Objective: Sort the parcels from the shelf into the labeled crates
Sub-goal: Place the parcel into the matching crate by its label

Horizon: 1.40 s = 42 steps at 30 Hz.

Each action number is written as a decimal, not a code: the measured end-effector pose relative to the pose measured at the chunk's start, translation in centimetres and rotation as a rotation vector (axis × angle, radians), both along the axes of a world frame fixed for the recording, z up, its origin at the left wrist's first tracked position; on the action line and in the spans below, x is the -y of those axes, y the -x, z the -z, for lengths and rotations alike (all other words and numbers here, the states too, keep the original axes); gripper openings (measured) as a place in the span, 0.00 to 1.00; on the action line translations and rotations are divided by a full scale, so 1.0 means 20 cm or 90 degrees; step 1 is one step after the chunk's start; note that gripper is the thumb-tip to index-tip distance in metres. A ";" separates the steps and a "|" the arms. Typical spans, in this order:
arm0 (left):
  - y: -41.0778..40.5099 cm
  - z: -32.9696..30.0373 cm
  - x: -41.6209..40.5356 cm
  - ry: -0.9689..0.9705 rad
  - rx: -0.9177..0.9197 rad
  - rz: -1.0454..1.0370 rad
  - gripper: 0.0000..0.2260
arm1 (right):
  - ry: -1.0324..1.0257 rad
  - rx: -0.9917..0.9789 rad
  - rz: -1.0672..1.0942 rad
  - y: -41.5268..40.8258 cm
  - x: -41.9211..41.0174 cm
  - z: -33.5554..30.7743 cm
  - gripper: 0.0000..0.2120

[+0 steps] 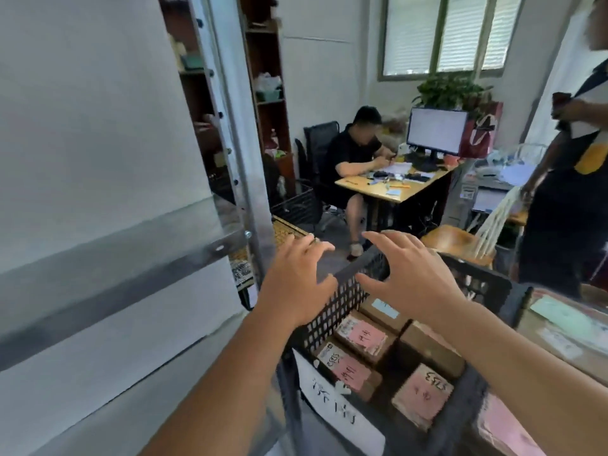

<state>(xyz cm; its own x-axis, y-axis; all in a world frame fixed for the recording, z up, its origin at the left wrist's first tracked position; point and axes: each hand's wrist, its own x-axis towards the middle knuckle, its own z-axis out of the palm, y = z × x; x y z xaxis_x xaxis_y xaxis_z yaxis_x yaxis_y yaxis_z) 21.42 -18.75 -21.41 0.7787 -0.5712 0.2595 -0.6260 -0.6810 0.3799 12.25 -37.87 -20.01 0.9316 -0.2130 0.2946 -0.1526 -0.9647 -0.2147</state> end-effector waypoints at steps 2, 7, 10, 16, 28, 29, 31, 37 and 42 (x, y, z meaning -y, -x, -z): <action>0.16 -0.03 -0.13 0.017 0.003 -0.051 0.25 | 0.004 0.006 -0.062 0.05 -0.11 -0.05 0.38; 0.54 -0.15 -0.59 0.044 0.022 -0.192 0.24 | -0.015 0.006 -0.221 0.15 -0.53 -0.18 0.41; 0.74 -0.27 -0.97 0.072 0.041 -0.308 0.23 | -0.028 0.012 -0.326 0.20 -0.90 -0.28 0.42; 1.21 -0.49 -1.78 0.090 0.093 -0.515 0.21 | -0.068 0.048 -0.530 0.37 -1.75 -0.46 0.41; 1.97 -0.63 -3.17 0.121 0.097 -0.744 0.19 | -0.144 0.041 -0.730 0.85 -3.33 -0.49 0.37; 1.98 -0.64 -3.29 0.132 0.098 -0.743 0.18 | -0.157 0.041 -0.728 0.86 -3.44 -0.49 0.36; 1.95 -0.67 -3.49 0.174 0.104 -0.749 0.16 | -0.194 0.030 -0.710 0.87 -3.64 -0.51 0.34; 1.67 -0.75 -3.83 0.269 0.118 -0.791 0.16 | -0.335 -0.044 -0.648 0.78 -4.05 -0.59 0.24; 1.47 -0.75 -3.96 0.255 0.120 -0.832 0.12 | -0.456 -0.060 -0.580 0.56 -4.29 -0.69 0.31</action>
<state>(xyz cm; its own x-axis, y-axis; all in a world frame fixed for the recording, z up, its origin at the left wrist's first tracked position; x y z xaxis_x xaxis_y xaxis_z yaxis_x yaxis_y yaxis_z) -8.05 60.52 -6.36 0.6207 0.6790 0.3921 0.3144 -0.6736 0.6688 1.02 47.96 -6.17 0.8377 0.4570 0.2990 0.4902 -0.3880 -0.7805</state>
